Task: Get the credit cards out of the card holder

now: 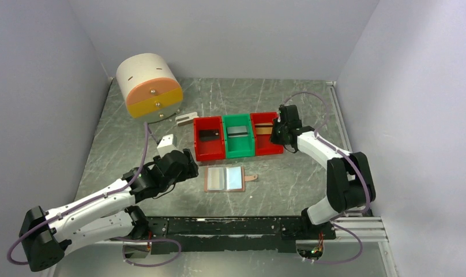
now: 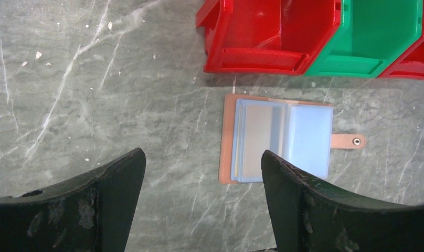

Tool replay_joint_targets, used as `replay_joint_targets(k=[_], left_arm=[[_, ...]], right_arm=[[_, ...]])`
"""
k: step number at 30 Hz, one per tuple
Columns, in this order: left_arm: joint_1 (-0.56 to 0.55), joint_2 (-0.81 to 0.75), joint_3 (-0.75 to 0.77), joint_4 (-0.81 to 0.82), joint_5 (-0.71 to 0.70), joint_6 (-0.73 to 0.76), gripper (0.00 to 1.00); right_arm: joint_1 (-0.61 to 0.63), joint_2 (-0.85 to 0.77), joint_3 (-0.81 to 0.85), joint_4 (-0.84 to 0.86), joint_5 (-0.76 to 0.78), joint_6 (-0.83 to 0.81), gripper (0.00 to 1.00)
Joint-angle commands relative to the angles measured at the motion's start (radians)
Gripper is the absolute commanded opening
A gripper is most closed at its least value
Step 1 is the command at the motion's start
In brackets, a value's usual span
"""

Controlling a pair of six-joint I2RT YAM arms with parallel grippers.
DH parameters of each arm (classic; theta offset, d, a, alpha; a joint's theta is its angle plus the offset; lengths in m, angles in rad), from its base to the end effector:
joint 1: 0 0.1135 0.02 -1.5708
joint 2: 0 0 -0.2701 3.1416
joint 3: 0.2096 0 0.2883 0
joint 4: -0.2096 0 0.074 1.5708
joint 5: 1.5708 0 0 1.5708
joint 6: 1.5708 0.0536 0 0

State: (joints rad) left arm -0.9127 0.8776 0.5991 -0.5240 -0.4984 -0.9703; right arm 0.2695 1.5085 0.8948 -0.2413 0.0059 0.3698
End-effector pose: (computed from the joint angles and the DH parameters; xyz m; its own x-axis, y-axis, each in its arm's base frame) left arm 0.1543 -0.1577 0.2143 -0.6542 -0.3386 -0.6763 -0.0850 0.9214 -0.3791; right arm 0.3394 0.0934 0.1734 -0.7730 0.1614 -0.6135 0.0181 0.9723 0.2330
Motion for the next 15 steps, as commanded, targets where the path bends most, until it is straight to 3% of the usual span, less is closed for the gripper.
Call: replay_joint_targets(k=[1,15], left_arm=[[-0.002,0.009,0.032,-0.008,-0.027,0.004,0.86],[-0.001,0.037,0.052,0.0,-0.015,-0.002,0.86]], right_arm=[[0.016,0.049,0.026,-0.013,-0.032,0.053,0.16],[0.085,0.264,0.187,-0.025,0.166,-0.011,0.17]])
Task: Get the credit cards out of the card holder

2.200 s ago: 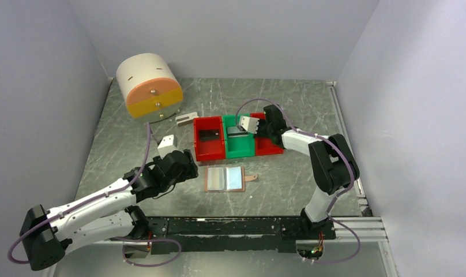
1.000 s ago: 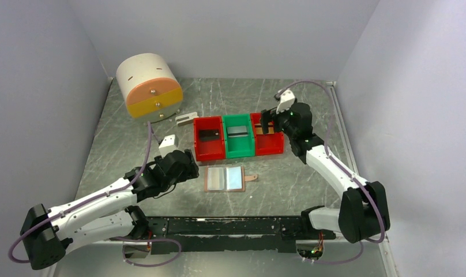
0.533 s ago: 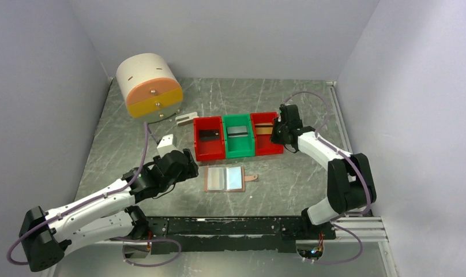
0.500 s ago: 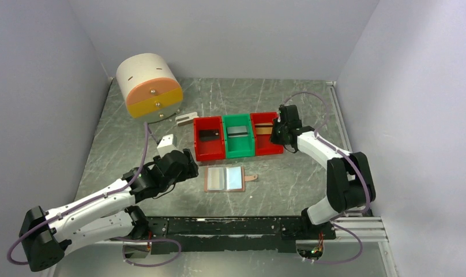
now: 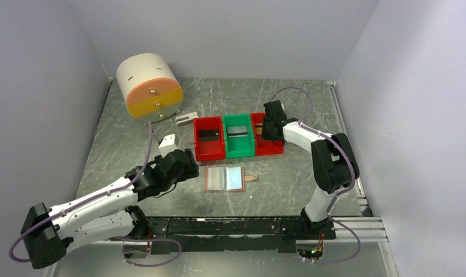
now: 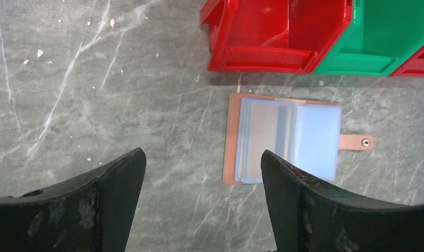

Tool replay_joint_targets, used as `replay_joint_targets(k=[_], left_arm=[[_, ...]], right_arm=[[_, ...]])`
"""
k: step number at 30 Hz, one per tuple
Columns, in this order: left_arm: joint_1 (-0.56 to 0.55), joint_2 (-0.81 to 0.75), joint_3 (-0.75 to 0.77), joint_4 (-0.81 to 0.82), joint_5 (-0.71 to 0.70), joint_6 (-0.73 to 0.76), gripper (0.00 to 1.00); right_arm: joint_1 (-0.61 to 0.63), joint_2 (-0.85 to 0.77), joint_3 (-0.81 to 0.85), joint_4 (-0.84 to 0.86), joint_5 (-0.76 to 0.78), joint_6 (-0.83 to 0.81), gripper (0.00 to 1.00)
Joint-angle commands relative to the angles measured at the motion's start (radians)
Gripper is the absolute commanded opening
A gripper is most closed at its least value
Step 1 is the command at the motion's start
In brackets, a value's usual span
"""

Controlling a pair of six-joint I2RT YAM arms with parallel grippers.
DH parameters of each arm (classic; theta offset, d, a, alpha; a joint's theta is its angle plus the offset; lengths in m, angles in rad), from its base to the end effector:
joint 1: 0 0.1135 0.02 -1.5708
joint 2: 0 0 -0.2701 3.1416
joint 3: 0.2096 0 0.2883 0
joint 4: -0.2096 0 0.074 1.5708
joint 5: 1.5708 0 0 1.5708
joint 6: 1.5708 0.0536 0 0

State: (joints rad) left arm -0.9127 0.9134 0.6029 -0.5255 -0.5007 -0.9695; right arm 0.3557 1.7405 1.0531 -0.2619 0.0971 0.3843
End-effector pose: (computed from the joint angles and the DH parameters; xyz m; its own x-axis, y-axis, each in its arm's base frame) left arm 0.1567 -0.1606 0.2085 -0.6667 -0.3203 -0.6730 -0.0929 0.9316 -0.3514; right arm 0.3728 0.1330 0.1436 -0.8166 0.0947 -0.5693 0.0135 0.9893 0.1452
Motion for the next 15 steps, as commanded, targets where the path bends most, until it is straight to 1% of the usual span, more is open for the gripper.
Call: replay_joint_targets(k=[1,6,9,15], left_arm=[[-0.001,0.0,0.049,0.001,-0.016,-0.002,0.86],[0.0,0.006,0.049,0.008,-0.018,0.001,0.86],[0.0,0.016,0.052,0.01,-0.009,-0.003,0.86],[-0.001,0.018,0.054,0.011,-0.005,0.0,0.85]], right_arm=[[-0.001,0.04,0.031,-0.003,0.08,-0.025,0.17],[-0.001,0.057,0.015,0.036,0.068,-0.036,0.17],[-0.001,0.074,0.023,0.041,0.093,-0.034,0.17],[-0.001,0.085,0.019,0.109,0.109,-0.04,0.17]])
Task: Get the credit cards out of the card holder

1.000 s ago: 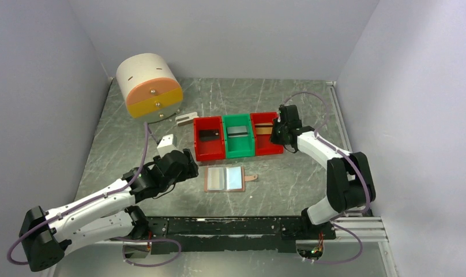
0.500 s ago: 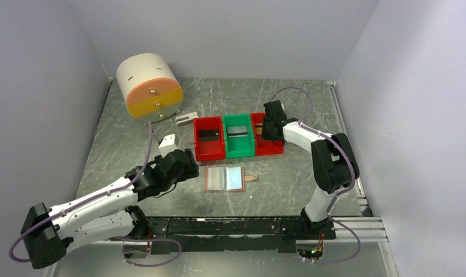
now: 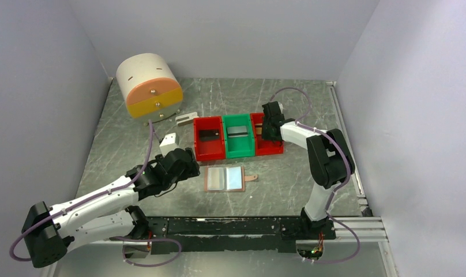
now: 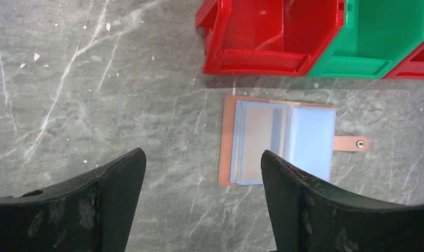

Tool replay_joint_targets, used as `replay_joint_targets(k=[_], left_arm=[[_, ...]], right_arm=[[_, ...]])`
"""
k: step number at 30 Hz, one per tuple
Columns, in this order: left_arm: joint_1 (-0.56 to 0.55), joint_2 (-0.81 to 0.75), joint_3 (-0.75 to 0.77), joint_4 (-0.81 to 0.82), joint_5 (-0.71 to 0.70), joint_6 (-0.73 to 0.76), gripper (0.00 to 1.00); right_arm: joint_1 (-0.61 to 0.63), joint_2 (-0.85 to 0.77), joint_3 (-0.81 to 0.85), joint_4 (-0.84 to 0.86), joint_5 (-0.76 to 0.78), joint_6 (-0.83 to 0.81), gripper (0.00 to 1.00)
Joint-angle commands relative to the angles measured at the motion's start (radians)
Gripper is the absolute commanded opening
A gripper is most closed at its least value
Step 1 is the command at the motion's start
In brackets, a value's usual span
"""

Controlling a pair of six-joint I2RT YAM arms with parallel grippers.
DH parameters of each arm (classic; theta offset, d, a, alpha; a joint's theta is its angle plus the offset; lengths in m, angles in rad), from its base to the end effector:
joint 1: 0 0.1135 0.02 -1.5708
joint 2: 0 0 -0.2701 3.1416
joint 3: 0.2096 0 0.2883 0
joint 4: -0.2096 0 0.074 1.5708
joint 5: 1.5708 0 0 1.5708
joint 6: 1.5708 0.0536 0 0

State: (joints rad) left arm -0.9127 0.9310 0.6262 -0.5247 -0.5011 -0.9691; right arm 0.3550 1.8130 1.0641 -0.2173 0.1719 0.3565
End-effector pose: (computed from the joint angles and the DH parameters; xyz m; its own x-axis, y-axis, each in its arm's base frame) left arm 0.1595 -0.1642 0.2135 -0.6638 -0.3234 -0.6743 -0.0914 0.9300 -0.3561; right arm 0.3822 0.1319 0.1233 -0.8106 0.0662 -0.5818 0.0337 0.9972 0.0665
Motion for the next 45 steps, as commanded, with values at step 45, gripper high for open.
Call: replay_joint_targets(k=[45], left_arm=[[0.021,0.057,0.038,0.024,0.043,0.015,0.88]], right_arm=[[0.085,-0.21,-0.207,0.085,-0.118,0.039,0.21]])
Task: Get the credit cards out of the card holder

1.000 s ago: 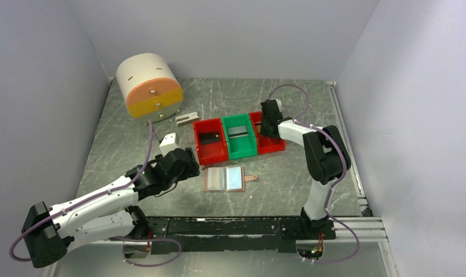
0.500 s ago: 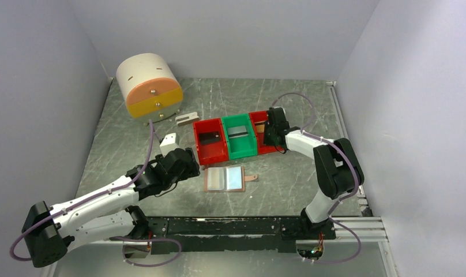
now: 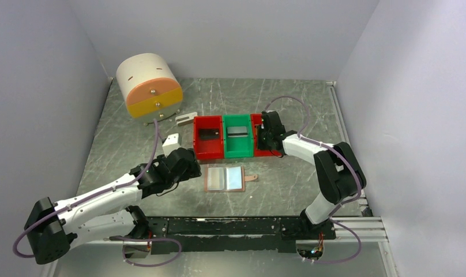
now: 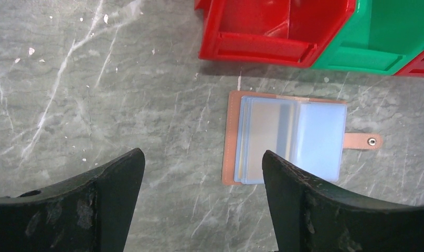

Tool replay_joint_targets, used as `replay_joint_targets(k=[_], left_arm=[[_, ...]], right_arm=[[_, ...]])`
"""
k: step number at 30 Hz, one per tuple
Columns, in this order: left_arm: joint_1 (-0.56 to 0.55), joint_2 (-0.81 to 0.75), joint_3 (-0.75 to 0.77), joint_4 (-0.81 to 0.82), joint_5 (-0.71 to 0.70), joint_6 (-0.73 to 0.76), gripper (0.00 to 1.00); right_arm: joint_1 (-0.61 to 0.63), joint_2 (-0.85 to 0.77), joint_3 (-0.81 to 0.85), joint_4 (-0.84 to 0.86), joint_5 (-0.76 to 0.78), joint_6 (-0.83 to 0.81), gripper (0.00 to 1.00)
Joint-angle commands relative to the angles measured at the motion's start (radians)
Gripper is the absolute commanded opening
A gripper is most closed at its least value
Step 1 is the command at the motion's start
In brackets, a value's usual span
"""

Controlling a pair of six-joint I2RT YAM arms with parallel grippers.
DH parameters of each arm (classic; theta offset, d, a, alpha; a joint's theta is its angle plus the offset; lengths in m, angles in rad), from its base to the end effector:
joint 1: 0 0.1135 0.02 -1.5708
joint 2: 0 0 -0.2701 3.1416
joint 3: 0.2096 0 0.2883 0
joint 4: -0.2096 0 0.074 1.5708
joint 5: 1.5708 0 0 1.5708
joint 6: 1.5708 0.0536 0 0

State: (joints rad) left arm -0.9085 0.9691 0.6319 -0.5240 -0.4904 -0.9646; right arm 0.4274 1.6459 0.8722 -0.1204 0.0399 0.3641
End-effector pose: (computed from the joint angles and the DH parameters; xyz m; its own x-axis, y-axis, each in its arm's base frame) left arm 0.1626 -0.1675 0.2075 -0.6824 -0.3038 -0.6648 -0.0945 0.9386 -0.3319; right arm 0.3319 0.1488 0.1292 -0.8024 0.0255 -0.5962 -0.1131 0.9745 0.1939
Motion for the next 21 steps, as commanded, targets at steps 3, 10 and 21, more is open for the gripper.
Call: replay_joint_targets(k=[3,10,21], left_arm=[[0.053,0.026,0.022,0.05,0.082,0.027,0.88],[0.179,-0.004,-0.038,0.143,0.233,0.073,0.9],[0.34,-0.035,-0.103,0.176,0.358,0.045,0.9]], right_arm=[[0.013,-0.086,-0.013,-0.042,0.057,0.038,0.22],[0.027,-0.319,0.017,-0.199,0.108,0.083,0.37],[0.461,-0.323,-0.078,-0.167,0.275,0.37,0.46]])
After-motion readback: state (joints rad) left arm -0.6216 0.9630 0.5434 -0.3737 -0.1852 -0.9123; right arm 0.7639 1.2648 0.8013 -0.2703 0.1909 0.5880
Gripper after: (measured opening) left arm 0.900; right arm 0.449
